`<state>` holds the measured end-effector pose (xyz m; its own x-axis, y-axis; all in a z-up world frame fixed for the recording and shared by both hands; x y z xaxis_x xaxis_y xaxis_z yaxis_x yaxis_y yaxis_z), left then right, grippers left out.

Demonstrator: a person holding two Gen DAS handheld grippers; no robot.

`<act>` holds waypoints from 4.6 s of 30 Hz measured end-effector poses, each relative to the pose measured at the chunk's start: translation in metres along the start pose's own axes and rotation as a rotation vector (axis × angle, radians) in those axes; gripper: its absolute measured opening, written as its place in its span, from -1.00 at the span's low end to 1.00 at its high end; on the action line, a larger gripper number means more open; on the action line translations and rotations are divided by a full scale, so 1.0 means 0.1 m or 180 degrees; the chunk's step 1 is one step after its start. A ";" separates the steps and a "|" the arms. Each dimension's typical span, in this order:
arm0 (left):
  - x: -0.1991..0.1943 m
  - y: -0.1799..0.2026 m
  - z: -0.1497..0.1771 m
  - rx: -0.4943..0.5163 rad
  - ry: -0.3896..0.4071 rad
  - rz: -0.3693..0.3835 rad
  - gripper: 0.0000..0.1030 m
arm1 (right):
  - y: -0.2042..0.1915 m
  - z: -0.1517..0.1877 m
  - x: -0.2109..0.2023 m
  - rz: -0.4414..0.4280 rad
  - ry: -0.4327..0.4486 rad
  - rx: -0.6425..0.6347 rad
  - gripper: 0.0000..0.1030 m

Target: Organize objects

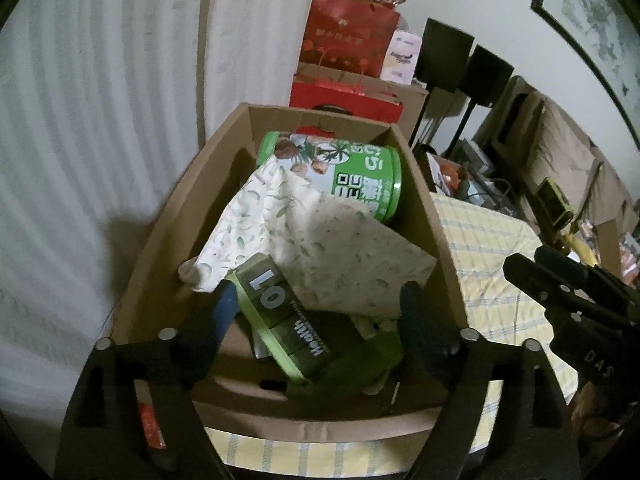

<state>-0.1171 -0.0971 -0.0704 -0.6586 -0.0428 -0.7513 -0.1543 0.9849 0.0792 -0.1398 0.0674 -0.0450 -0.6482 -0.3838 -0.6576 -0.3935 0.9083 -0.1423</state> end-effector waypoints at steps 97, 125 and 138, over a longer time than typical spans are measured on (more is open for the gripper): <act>-0.84 0.79 0.68 0.0493 0.0166 0.0003 1.00 | 0.54 0.92 -1.31 0.0494 0.0305 0.0341 0.99; -0.90 0.75 0.73 0.0478 0.0161 -0.0035 1.00 | 0.51 0.92 -1.36 0.0528 0.0330 0.0324 0.99; -0.90 0.75 0.74 0.0478 0.0152 -0.0033 1.00 | 0.51 0.92 -1.36 0.0526 0.0330 0.0321 0.99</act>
<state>-0.0150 -0.0066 -0.0451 -0.6925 -0.0574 -0.7192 -0.0517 0.9982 -0.0298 -0.0116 0.1813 -0.0303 -0.7642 -0.2387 -0.5992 -0.2125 0.9703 -0.1156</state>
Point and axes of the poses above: each gripper's, at about its wrist camera, not at the fingertips, and x roughly the way its jaws point, y to its right, z to its underside, the point moved 4 cm from there along x, roughly the way its jaws point, and after that the axes turned 9 degrees about -z, right-handed, at the moved point
